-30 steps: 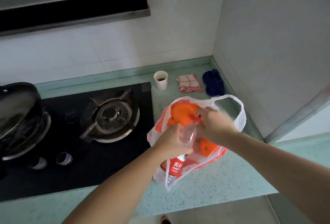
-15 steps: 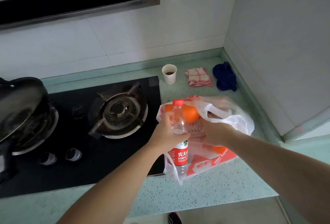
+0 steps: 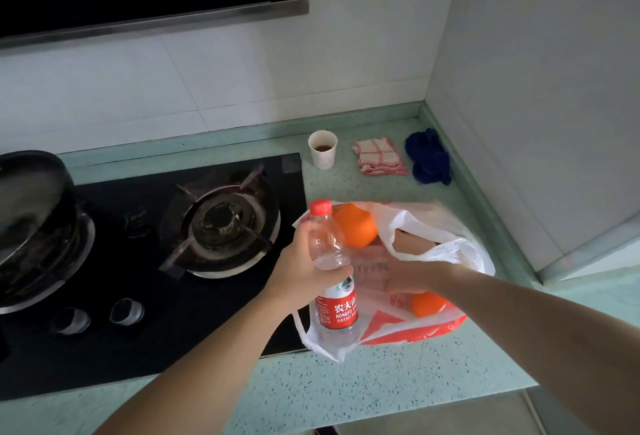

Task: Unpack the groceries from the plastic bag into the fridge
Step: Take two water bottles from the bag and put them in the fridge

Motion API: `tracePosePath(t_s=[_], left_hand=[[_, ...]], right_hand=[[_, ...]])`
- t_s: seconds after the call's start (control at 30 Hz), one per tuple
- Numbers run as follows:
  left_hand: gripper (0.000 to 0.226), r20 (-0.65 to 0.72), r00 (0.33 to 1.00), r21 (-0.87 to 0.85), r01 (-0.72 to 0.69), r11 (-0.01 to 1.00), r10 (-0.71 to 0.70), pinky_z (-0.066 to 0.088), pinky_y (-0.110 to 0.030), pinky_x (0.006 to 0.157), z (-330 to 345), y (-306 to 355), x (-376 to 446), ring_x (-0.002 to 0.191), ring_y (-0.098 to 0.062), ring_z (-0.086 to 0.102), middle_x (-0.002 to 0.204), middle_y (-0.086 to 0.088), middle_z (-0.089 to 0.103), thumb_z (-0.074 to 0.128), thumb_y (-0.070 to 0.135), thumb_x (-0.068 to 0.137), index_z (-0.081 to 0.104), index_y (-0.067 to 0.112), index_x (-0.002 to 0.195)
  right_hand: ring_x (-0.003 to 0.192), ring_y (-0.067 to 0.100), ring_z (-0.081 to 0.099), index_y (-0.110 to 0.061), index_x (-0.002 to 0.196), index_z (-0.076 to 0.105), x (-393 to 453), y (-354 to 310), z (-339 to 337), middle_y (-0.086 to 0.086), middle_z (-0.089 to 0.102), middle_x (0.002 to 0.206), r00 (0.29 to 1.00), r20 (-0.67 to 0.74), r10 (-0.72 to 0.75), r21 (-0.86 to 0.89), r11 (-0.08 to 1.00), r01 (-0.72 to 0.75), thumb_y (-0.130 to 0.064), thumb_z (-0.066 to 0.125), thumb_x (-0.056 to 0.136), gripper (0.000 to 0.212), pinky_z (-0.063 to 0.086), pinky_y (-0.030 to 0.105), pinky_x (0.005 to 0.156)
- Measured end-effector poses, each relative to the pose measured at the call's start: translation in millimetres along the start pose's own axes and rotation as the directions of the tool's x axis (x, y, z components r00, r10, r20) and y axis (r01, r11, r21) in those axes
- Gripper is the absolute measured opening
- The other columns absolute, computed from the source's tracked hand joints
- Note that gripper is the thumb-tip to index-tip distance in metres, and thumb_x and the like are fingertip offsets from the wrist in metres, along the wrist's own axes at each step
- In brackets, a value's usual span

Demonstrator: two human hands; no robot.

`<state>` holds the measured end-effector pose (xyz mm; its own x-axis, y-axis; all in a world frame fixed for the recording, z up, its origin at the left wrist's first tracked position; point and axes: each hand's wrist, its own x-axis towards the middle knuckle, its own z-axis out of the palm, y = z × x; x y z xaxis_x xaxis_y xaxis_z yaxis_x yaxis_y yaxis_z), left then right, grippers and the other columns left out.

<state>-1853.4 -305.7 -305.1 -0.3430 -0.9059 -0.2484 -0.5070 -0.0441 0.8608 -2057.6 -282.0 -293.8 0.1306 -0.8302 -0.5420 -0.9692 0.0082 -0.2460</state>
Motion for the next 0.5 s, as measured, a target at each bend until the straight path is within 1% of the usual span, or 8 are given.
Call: tracePosePath(t_s=[0.03, 0.07, 0.13, 0.17, 0.27, 0.33, 0.4, 0.5], left_hand=[[0.075, -0.006, 1.0, -0.005, -0.008, 1.0, 0.008, 0.052, -0.026, 0.085, -2, 0, -1, 0.107, -0.006, 0.059, 0.115, 0.016, 0.057, 0.086, 0.03, 0.069, 0.038, 0.038, 0.126], [0.075, -0.014, 1.0, -0.009, -0.017, 1.0, 0.017, 0.052, -0.026, 0.085, -4, -1, -1, 0.106, -0.006, 0.06, 0.114, 0.016, 0.057, 0.086, 0.03, 0.068, 0.038, 0.038, 0.126], [0.075, -0.035, 0.999, -0.016, -0.027, 1.0, 0.026, 0.051, -0.024, 0.083, -8, -2, -2, 0.104, -0.004, 0.059, 0.113, 0.015, 0.057, 0.086, 0.03, 0.068, 0.036, 0.039, 0.124], [0.076, -0.043, 0.999, -0.023, -0.023, 0.999, 0.022, 0.05, -0.025, 0.084, -11, -3, -2, 0.105, -0.003, 0.059, 0.113, 0.015, 0.057, 0.087, 0.032, 0.068, 0.035, 0.04, 0.124], [0.08, -0.055, 0.998, -0.061, -0.005, 0.998, 0.001, 0.052, -0.034, 0.093, -16, -6, -3, 0.107, -0.004, 0.06, 0.116, 0.014, 0.059, 0.087, 0.035, 0.065, 0.035, 0.041, 0.126], [0.081, -0.055, 0.998, -0.07, -0.003, 0.998, -0.001, 0.052, -0.038, 0.095, -17, -8, -4, 0.107, -0.004, 0.06, 0.115, 0.014, 0.06, 0.087, 0.034, 0.063, 0.037, 0.04, 0.126], [0.083, -0.063, 0.998, -0.079, -0.007, 0.997, 0.002, 0.053, -0.04, 0.095, -18, -8, -5, 0.108, -0.004, 0.06, 0.115, 0.015, 0.061, 0.086, 0.035, 0.061, 0.037, 0.04, 0.127], [0.085, -0.072, 0.997, -0.098, 0.001, 0.995, -0.009, 0.052, -0.04, 0.096, -19, -10, -4, 0.109, -0.005, 0.06, 0.115, 0.016, 0.06, 0.086, 0.03, 0.063, 0.036, 0.039, 0.131]], right_hand=[[0.125, 0.029, 0.05, -0.022, 0.146, 0.028, 1, 4, 2, 0.006, 0.049, 0.137, 1.0, 0.02, -0.008, 0.038, 0.999, 0.008, -0.036, 0.067, 0.082, 0.077, 0.044, 0.04, 0.102], [0.118, 0.025, 0.055, -0.032, 0.144, 0.026, 2, 9, 2, 0.0, 0.053, 0.13, 1.0, -0.006, -0.026, 0.07, 0.997, 0.026, -0.042, 0.07, 0.073, 0.084, 0.049, 0.038, 0.095], [0.103, 0.016, 0.058, -0.038, 0.13, 0.039, 0, 14, -4, -0.012, 0.056, 0.114, 0.994, -0.091, -0.06, 0.003, 0.998, 0.06, -0.048, 0.069, 0.066, 0.072, 0.049, 0.029, 0.083], [0.1, 0.014, 0.058, -0.037, 0.124, 0.045, -4, 13, -9, -0.015, 0.057, 0.109, 0.992, -0.108, -0.063, -0.015, 0.998, 0.062, -0.049, 0.07, 0.066, 0.064, 0.048, 0.027, 0.083], [0.09, 0.008, 0.059, -0.036, 0.112, 0.052, -8, 20, -17, -0.014, 0.062, 0.098, 0.992, -0.117, -0.057, 0.065, 0.996, 0.065, -0.044, 0.075, 0.067, 0.051, 0.052, 0.026, 0.08], [0.084, 0.008, 0.059, -0.033, 0.111, 0.053, -13, 25, -20, -0.011, 0.062, 0.093, 0.998, -0.059, -0.032, 0.085, 0.996, 0.037, -0.033, 0.076, 0.068, 0.049, 0.052, 0.023, 0.075], [0.082, 0.006, 0.058, -0.034, 0.113, 0.051, -15, 31, -24, -0.011, 0.061, 0.09, 0.999, -0.027, -0.025, 0.096, 0.995, 0.027, -0.03, 0.077, 0.068, 0.053, 0.052, 0.022, 0.073], [0.066, 0.0, 0.059, -0.034, 0.119, 0.048, -20, 38, -32, -0.012, 0.059, 0.081, 0.999, 0.038, -0.004, 0.176, 0.984, -0.003, -0.023, 0.077, 0.072, 0.056, 0.047, 0.015, 0.057]])
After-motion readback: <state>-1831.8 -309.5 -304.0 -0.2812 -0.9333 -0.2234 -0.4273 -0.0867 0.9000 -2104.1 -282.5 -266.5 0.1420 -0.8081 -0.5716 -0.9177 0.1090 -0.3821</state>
